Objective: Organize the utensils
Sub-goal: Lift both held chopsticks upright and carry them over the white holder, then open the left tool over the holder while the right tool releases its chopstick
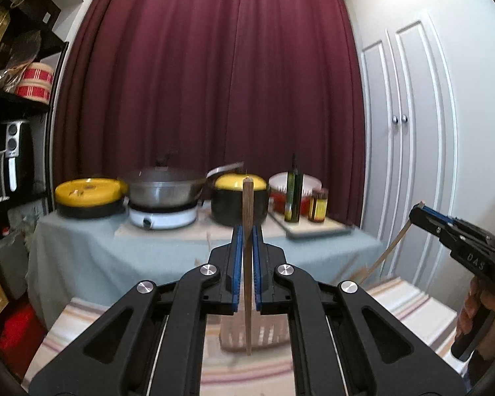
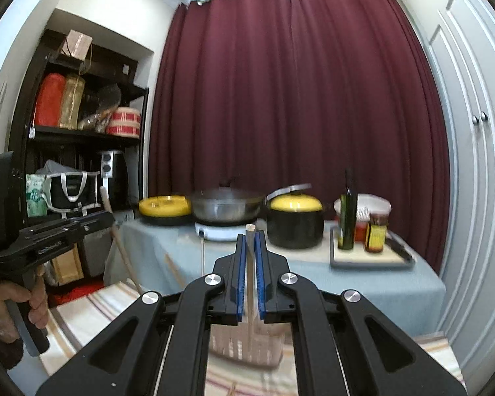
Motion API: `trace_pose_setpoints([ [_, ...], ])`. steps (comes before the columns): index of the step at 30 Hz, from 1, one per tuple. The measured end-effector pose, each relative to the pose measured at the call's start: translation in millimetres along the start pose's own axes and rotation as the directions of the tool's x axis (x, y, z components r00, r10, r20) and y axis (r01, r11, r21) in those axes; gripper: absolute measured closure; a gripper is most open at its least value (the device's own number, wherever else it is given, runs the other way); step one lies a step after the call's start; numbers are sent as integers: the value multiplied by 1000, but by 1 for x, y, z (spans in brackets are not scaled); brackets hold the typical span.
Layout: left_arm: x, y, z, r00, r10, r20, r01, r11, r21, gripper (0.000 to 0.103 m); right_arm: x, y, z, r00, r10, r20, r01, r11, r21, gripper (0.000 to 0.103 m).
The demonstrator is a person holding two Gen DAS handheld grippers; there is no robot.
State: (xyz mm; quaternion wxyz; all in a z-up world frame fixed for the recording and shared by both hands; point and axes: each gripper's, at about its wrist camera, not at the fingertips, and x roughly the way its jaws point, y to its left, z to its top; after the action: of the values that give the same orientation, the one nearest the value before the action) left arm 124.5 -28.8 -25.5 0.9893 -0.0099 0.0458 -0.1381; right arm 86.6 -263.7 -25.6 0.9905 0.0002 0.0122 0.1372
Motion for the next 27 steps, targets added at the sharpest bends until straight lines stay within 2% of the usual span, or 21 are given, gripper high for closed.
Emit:
trace_pose_setpoints([
  [5,31,1,29,998,5,68,-7,1000,20,96,31,-7,19,999,6,34,-6,1000,-2,97],
  [9,60,4,37,996,26,87,-28,999,25,96,53,-12,16,1000,-2,20,2,1000,-1,97],
  [16,108,14,11,999,39,37,-39,999,6,96,85,-18,-11,998,-7,-68,8,1000,9,97],
  [24,135,21,-25,998,47,-47,-48,999,-2,96,107,-17,-39,988,-8,-155,8,1000,4,97],
  [26,137,22,-29,997,47,-55,-48,999,-5,90,108,-16,-42,987,-15,-162,15,1000,-2,94],
  [27,137,22,-30,997,46,-59,-47,999,-7,82,107,-16,-42,987,-16,-163,16,1000,-2,84],
])
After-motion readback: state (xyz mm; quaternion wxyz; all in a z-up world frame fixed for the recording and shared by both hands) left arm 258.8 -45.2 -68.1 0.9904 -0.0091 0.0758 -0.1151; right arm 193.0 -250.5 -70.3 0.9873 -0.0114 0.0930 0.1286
